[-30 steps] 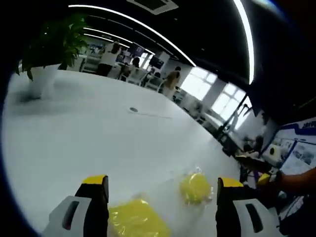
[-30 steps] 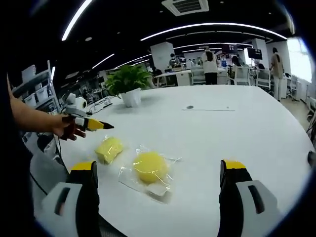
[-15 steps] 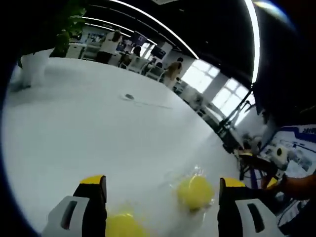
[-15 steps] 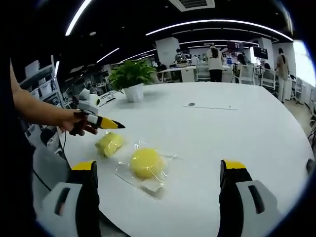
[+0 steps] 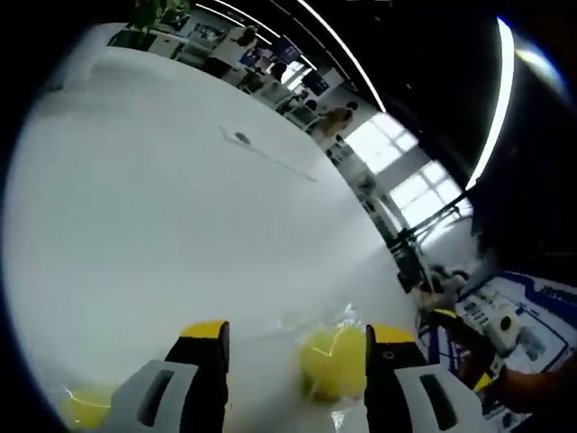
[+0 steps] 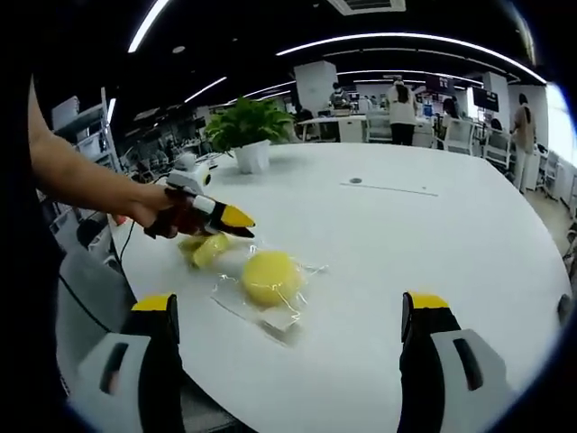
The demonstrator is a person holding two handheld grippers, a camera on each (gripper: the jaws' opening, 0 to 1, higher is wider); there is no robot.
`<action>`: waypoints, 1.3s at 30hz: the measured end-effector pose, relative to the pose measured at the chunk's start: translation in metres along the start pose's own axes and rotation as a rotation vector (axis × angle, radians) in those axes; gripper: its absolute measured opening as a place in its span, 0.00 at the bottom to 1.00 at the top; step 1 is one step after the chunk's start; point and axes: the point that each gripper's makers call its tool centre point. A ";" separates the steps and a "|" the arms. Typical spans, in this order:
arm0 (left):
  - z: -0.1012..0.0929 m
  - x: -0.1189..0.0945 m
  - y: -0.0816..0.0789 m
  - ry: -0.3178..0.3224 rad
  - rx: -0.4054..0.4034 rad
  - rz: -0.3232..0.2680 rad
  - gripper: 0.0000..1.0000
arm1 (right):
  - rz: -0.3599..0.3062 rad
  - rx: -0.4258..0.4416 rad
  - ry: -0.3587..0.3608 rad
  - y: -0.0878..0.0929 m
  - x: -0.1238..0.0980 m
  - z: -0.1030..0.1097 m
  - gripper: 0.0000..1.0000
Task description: Compare the silicone blocks by pressing each to a similar depth, holding the contact briefly, and releasing to observe deformation and rebound differences across the visible hardness samples.
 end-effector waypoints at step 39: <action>-0.016 0.026 0.023 -0.061 0.073 0.110 0.00 | -0.035 0.070 0.002 0.015 -0.022 -0.003 0.96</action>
Point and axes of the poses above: the point that each gripper's makers call its tool centre point, and the gripper's own axes: x roughly forward along the fingers, z roughly to its left, y roughly out of its underside, and after that the axes turned 10 degrees about -y, right-handed
